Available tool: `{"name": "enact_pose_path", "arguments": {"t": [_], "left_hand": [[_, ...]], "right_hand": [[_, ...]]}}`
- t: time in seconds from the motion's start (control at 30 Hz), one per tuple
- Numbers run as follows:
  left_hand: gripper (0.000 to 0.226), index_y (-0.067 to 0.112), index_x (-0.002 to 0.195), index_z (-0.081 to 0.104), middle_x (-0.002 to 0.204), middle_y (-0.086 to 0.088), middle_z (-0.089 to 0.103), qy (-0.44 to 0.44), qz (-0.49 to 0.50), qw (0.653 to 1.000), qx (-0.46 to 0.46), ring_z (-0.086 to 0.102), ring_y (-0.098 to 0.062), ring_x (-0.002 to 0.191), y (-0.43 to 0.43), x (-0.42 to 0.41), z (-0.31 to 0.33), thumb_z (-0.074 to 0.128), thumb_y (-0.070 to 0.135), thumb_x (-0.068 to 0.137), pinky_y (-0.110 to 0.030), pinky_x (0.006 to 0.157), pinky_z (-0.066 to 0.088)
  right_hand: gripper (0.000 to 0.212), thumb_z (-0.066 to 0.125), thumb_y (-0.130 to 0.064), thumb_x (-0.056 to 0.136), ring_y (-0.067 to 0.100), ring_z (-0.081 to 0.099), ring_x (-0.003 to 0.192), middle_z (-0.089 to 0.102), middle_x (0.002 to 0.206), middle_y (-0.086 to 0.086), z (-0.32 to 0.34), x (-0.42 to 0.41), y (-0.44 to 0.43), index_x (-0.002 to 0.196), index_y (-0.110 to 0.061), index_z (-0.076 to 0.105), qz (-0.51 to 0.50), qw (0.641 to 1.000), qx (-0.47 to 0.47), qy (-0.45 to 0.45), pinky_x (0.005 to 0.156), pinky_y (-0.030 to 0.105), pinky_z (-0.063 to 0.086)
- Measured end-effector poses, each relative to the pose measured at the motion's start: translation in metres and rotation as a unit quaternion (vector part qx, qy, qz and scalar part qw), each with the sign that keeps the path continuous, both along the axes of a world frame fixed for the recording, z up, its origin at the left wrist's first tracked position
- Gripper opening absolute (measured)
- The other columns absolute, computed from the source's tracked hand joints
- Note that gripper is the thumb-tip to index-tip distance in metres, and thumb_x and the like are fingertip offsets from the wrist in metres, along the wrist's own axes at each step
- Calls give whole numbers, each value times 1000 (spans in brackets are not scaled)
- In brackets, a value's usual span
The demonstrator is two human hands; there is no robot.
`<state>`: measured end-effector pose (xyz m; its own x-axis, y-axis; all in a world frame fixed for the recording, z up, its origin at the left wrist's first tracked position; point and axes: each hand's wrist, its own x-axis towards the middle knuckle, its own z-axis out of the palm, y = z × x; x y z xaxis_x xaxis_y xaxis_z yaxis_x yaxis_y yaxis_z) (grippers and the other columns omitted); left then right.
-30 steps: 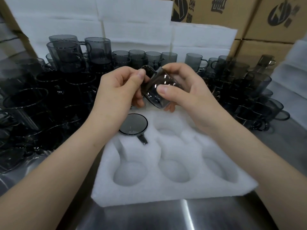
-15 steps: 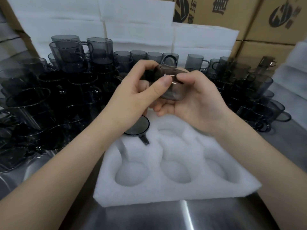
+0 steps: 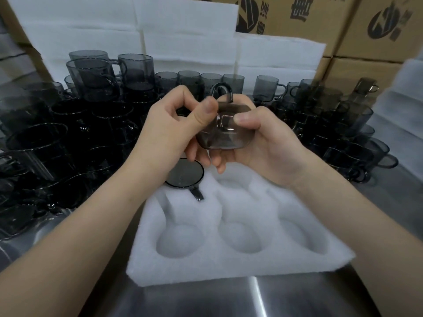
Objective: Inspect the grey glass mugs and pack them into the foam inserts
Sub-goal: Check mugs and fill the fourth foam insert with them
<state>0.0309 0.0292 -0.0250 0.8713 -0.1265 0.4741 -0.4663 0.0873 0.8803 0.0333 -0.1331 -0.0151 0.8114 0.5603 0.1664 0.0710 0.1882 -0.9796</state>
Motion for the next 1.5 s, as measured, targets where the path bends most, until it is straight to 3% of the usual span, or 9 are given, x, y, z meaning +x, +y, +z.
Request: {"name": "enact_pose_path", "arguments": {"t": [0.2,0.33,0.47,0.63,0.77,1.0,1.1,1.23,1.5], "left_hand": [[27,14,78,43,42,-9,46,35,-59,997,-30,56,-19,36,3,7,-2,55,36,89,-19,42,43],[11,15,89,46,46,1,57,34,-121,992,-23,58,-19,44,6,7,-3,49,23,94,-25,52,50],[13,14,100,47,62,-5,67,27,-152,988,-2,63,-23,54,7,6,-2,55,16,90,-33,59,52],[24,14,94,47,62,-7,68,19,-130,991,10,63,-13,52,7,6,-2,67,12,80,-23,47,48],[39,15,90,46,62,-4,69,9,-121,992,24,62,-13,52,7,5,-3,81,22,73,-24,44,46],[19,17,83,43,56,-1,63,27,-100,994,16,55,-14,44,6,8,-5,57,30,89,-23,39,43],[23,24,72,50,53,-4,57,48,-88,995,-12,49,-16,39,8,10,-5,50,36,92,-21,38,39],[30,27,66,53,54,-6,55,61,-94,993,-31,46,-18,39,9,12,-4,47,38,93,-21,38,38],[26,13,109,58,89,-16,56,63,-148,985,-62,48,-16,53,14,15,-3,50,33,94,-23,50,42]], "right_hand": [[34,40,-16,80,32,52,68,54,90,31,2,-1,1,114,-13,39,30,998,55,18,61,40,42],[51,41,-21,79,33,48,72,54,89,30,3,2,2,125,0,42,69,993,92,23,62,39,43],[65,34,-29,80,31,52,68,49,81,23,3,4,-1,132,10,40,75,986,131,68,60,36,45],[45,33,-31,81,25,51,63,56,76,19,3,3,-2,100,3,56,70,986,132,79,57,32,47],[39,34,-29,82,27,48,67,55,79,19,2,4,-2,98,0,56,56,992,99,56,57,34,45],[35,45,-22,80,29,50,64,56,81,23,2,4,-1,108,-2,52,56,996,62,27,57,36,45],[36,41,-19,83,30,49,64,55,88,28,1,2,-1,118,-11,41,55,996,58,42,57,37,46],[29,42,-16,82,29,51,64,55,91,24,1,-1,0,111,-19,39,44,997,62,32,56,35,46],[36,44,-1,86,47,56,91,49,116,25,-1,-1,-1,116,-20,44,99,987,122,-28,74,40,52]]}}
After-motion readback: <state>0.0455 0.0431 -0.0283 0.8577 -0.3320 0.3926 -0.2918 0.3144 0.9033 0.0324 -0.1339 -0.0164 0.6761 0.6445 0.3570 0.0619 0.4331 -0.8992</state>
